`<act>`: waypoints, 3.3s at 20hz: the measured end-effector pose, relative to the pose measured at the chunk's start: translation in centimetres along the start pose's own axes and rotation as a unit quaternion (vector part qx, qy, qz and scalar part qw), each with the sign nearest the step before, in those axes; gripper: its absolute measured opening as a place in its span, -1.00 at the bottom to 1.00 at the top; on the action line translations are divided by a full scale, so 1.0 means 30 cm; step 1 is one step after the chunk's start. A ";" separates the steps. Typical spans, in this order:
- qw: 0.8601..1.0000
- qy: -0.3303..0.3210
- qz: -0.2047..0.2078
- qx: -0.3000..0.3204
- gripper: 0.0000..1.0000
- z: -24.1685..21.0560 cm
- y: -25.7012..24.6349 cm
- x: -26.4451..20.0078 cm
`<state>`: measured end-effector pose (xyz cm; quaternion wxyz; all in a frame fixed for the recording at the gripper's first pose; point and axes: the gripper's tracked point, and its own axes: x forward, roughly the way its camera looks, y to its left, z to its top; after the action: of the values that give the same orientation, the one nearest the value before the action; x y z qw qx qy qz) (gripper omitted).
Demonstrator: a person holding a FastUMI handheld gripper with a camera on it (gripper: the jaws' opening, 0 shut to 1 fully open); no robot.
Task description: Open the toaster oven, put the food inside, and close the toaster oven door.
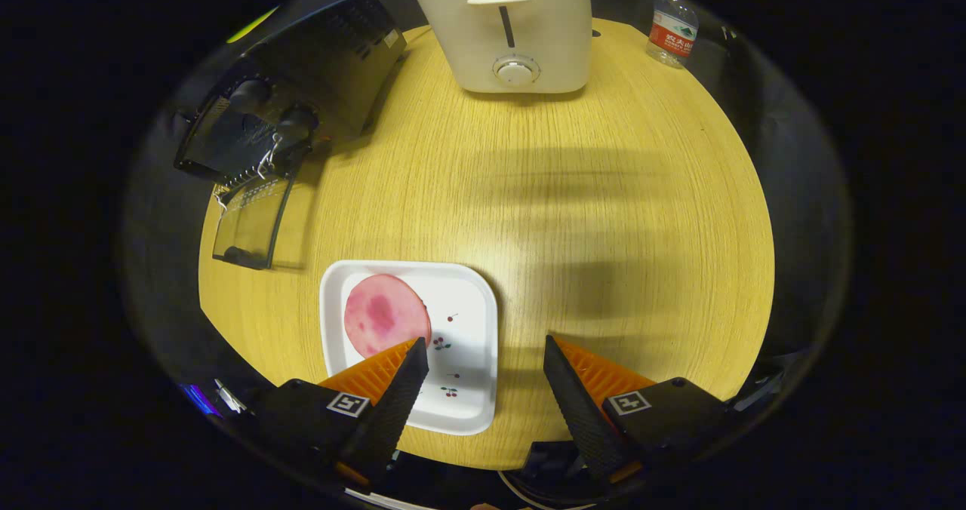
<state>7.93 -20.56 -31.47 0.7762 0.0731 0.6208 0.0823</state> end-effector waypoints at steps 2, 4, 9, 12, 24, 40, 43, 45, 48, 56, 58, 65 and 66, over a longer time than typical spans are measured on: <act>1.000 -0.006 -0.011 -0.006 0.90 0.002 -0.004 0.013; 0.999 -0.009 -0.036 -0.016 0.67 0.002 -0.019 0.011; 0.999 -0.018 -0.019 0.020 -0.18 -0.004 0.007 0.003; 0.999 -0.007 -0.008 0.038 -0.60 -0.004 -0.005 0.018; 0.989 0.006 0.102 0.106 -0.96 -0.016 0.012 0.000; 0.946 -0.083 0.190 0.249 -0.96 0.024 0.131 -0.222; 0.938 -0.106 0.200 0.263 -0.96 0.024 0.210 -0.283; 0.935 -0.119 0.207 0.261 -0.96 0.013 0.276 -0.319; 0.927 -0.138 0.225 0.268 -0.96 -0.017 0.401 -0.361; 0.897 -0.158 0.272 0.312 -0.96 -0.079 0.720 -0.404; 0.893 -0.163 0.278 0.315 -0.97 -0.059 0.776 -0.404; 0.881 -0.173 0.293 0.329 -0.97 0.087 0.916 -0.338; 0.879 -0.172 0.294 0.333 -0.97 0.113 0.929 -0.329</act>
<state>8.07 4.42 -15.32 0.7411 0.5190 0.4182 0.0813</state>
